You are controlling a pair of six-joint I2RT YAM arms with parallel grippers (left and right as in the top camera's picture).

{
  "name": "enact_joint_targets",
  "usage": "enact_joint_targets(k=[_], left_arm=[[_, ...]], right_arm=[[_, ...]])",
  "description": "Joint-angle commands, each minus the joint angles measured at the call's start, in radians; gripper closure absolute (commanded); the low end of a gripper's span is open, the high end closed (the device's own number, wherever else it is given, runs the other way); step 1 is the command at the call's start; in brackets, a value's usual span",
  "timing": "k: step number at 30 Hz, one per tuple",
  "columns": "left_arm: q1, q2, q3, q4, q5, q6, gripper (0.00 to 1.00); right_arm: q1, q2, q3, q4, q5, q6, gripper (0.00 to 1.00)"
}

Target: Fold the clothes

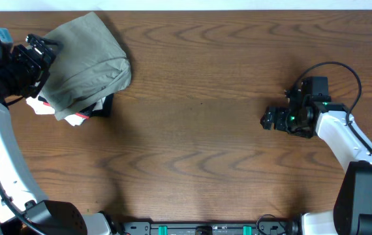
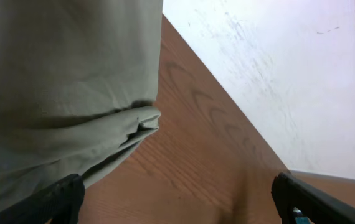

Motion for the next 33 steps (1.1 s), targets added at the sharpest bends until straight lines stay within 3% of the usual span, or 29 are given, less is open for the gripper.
enact_joint_targets(k=[1,8,17,22,33], left_arm=[[-0.001,0.003,0.001,-0.002,-0.001,0.003,0.02],[-0.001,0.003,0.001,-0.002,-0.001,0.003,0.02],[-0.001,0.003,0.001,-0.002,-0.001,0.002,0.02],[-0.001,0.003,0.001,-0.002,-0.001,0.003,0.02],[-0.001,0.003,0.001,-0.002,-0.001,0.003,0.02]], right_arm=[[0.002,0.0,-0.004,0.004,-0.007,0.01,0.01],[0.024,-0.112,-0.01,-0.003,-0.002,0.01,0.01],[0.182,-0.643,-0.01,-0.002,-0.001,0.01,0.01],[0.251,-0.942,-0.01,0.035,0.114,-0.043,0.01],[0.211,-1.465,-0.133,0.052,0.189,-0.062,0.01]])
